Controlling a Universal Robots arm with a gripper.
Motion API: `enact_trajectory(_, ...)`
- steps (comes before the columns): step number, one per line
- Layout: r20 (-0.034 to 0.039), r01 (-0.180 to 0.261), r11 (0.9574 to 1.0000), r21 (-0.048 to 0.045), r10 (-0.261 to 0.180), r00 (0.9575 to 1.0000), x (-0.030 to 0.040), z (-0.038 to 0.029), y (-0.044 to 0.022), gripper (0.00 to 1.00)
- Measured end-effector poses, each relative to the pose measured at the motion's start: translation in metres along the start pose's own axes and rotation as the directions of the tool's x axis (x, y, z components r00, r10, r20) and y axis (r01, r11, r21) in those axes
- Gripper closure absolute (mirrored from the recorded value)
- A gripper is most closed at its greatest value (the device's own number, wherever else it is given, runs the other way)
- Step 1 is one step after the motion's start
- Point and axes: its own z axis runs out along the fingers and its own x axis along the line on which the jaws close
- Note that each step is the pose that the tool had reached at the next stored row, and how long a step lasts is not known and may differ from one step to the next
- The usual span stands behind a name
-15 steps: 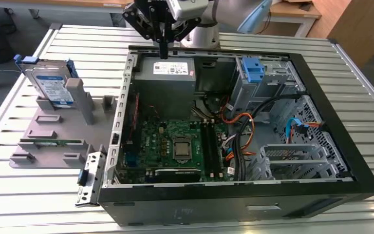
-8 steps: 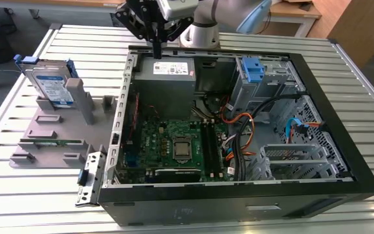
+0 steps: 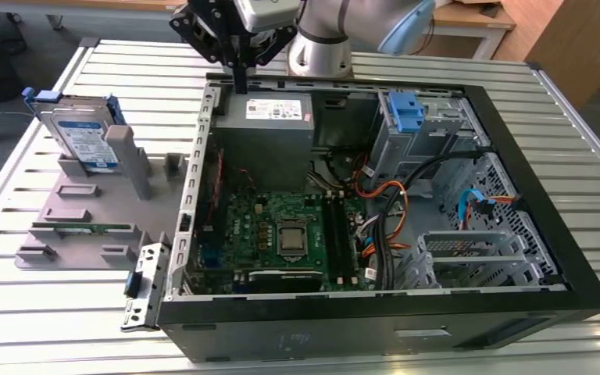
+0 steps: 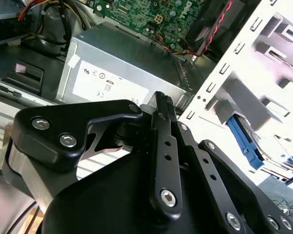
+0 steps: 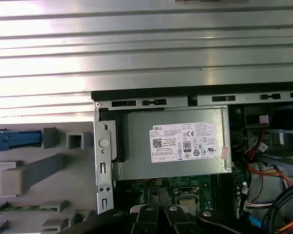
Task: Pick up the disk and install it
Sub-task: 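Reach for the disk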
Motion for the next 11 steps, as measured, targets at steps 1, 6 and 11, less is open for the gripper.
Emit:
enact_trajectory(1,0.0002,0.000,1.0000,0.0000,0.000,1.0000,0.0015,0.0000,-0.0001,0.89)
enact_trajectory(6,0.0008,0.000,1.0000,-0.0001,0.000,1.0000,0.0076,0.0000,-0.0004,0.89)
enact_trajectory(11,0.0008,0.000,1.0000,0.0000,0.000,1.0000,0.0121,-0.0001,-0.0005,0.89)
